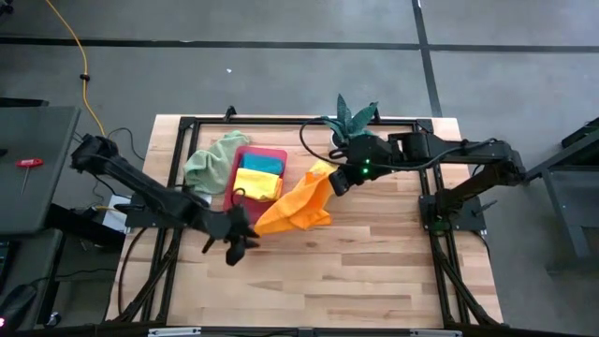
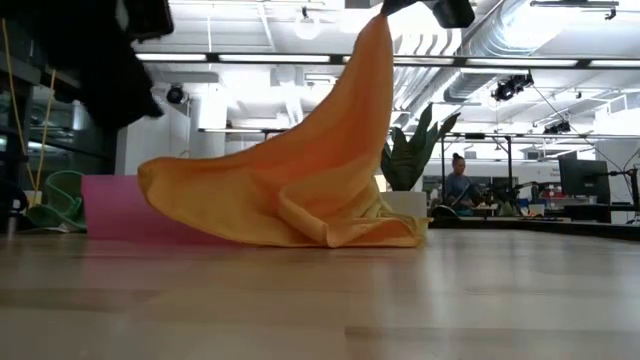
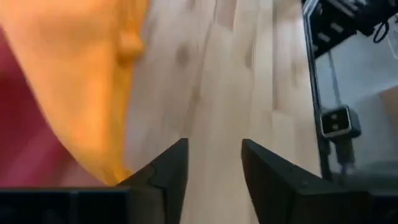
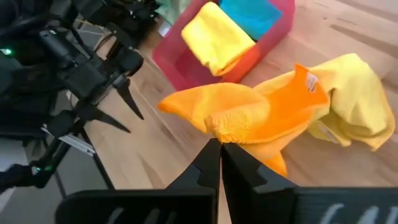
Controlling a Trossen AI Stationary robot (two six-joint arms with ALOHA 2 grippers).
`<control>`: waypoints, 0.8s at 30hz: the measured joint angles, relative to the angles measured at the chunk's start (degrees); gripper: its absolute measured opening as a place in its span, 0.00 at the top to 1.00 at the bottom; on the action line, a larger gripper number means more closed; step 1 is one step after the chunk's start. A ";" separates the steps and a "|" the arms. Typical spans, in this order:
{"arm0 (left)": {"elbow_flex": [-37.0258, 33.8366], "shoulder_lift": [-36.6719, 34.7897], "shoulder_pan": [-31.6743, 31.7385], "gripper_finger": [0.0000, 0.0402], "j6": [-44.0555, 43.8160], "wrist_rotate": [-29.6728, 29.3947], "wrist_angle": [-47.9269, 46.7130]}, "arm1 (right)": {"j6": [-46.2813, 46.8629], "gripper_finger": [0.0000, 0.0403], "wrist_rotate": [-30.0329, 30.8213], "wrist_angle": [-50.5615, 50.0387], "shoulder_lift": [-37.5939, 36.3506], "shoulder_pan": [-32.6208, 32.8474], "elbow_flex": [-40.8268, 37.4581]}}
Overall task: Fold microfiber towels
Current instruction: Fold the orange microfiber cloth
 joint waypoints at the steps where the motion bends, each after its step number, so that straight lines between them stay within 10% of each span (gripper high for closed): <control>1: 0.00 0.94 -0.72 0.62 -2.31 0.68 0.13 | -0.78 1.00 -0.02 -0.31 0.00 -0.09 0.00; 8: 3.46 1.40 -6.68 0.53 -13.85 0.15 -8.51 | -5.41 1.00 -0.10 -0.47 0.00 -1.13 0.00; 16: 9.44 3.89 -13.77 0.57 -23.08 -22.96 -24.85 | -8.49 1.00 -0.60 -0.53 0.00 -1.97 -0.02; 24: 9.42 12.35 -12.03 0.56 -25.79 -24.91 -24.66 | -9.42 1.00 -0.87 -0.58 0.00 -1.97 -0.04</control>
